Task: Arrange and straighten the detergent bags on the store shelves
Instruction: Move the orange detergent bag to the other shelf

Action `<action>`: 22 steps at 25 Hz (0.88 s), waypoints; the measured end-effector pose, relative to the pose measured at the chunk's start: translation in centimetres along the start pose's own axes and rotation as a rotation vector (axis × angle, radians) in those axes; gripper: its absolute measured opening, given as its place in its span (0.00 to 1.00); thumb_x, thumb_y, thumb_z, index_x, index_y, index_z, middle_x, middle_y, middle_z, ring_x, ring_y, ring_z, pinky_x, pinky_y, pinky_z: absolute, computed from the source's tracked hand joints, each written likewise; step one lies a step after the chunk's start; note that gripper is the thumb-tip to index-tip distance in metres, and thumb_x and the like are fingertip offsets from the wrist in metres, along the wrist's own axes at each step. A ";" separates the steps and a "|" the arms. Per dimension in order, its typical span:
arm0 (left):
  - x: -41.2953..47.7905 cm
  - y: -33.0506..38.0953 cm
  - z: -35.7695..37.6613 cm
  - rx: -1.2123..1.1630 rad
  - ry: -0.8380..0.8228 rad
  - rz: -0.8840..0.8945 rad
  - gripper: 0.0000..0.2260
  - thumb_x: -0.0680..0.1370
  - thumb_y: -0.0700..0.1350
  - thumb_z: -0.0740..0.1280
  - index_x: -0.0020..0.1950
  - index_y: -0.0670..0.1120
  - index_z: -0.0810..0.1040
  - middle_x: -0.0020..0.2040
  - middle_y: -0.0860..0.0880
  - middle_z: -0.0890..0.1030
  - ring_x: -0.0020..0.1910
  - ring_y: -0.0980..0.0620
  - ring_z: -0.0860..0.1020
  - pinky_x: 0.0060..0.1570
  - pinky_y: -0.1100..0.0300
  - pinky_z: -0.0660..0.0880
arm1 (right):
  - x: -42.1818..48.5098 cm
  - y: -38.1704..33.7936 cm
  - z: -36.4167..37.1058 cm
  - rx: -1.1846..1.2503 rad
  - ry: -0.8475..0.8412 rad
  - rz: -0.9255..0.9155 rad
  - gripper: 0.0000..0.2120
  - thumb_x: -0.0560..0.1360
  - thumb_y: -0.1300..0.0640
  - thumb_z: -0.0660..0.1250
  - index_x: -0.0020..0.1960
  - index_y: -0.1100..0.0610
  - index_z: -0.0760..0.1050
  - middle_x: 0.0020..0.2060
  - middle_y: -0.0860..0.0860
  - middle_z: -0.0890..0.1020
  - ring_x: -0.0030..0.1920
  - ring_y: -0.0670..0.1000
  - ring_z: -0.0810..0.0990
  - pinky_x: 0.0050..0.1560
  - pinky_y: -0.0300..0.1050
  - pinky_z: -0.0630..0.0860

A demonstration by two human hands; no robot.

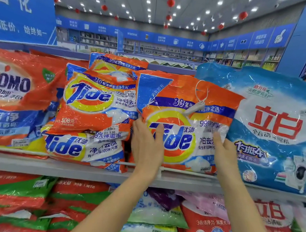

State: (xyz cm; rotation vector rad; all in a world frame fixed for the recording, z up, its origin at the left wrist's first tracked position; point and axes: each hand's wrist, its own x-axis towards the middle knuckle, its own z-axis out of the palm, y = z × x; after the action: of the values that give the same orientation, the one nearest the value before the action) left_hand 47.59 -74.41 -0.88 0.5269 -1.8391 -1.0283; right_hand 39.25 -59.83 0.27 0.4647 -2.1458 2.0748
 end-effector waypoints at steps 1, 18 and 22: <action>-0.1 -0.1 0.2 0.020 0.049 0.031 0.21 0.79 0.52 0.59 0.66 0.41 0.64 0.62 0.45 0.71 0.62 0.47 0.71 0.60 0.51 0.69 | 0.2 0.1 -0.1 0.054 0.030 -0.021 0.12 0.79 0.52 0.59 0.44 0.60 0.71 0.37 0.51 0.74 0.39 0.50 0.73 0.38 0.42 0.70; -1.6 -3.3 -1.1 0.784 0.207 0.632 0.25 0.78 0.57 0.57 0.73 0.50 0.59 0.74 0.42 0.57 0.74 0.41 0.54 0.70 0.39 0.45 | -2.3 3.7 1.3 -0.710 0.030 -0.889 0.24 0.79 0.41 0.50 0.72 0.50 0.58 0.73 0.54 0.61 0.73 0.55 0.57 0.72 0.56 0.50; -0.4 -4.3 -1.4 0.986 0.105 0.559 0.28 0.79 0.64 0.43 0.75 0.52 0.57 0.76 0.43 0.56 0.75 0.42 0.52 0.67 0.35 0.41 | -0.7 5.1 2.8 -1.002 -0.027 -0.834 0.28 0.78 0.36 0.40 0.73 0.47 0.55 0.74 0.53 0.59 0.73 0.56 0.54 0.69 0.65 0.49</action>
State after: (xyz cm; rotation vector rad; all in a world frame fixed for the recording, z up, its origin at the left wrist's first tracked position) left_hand 48.69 -77.08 -4.34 0.5489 -2.1358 0.3248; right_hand 38.70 -62.46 -4.92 0.9659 -2.1085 0.4834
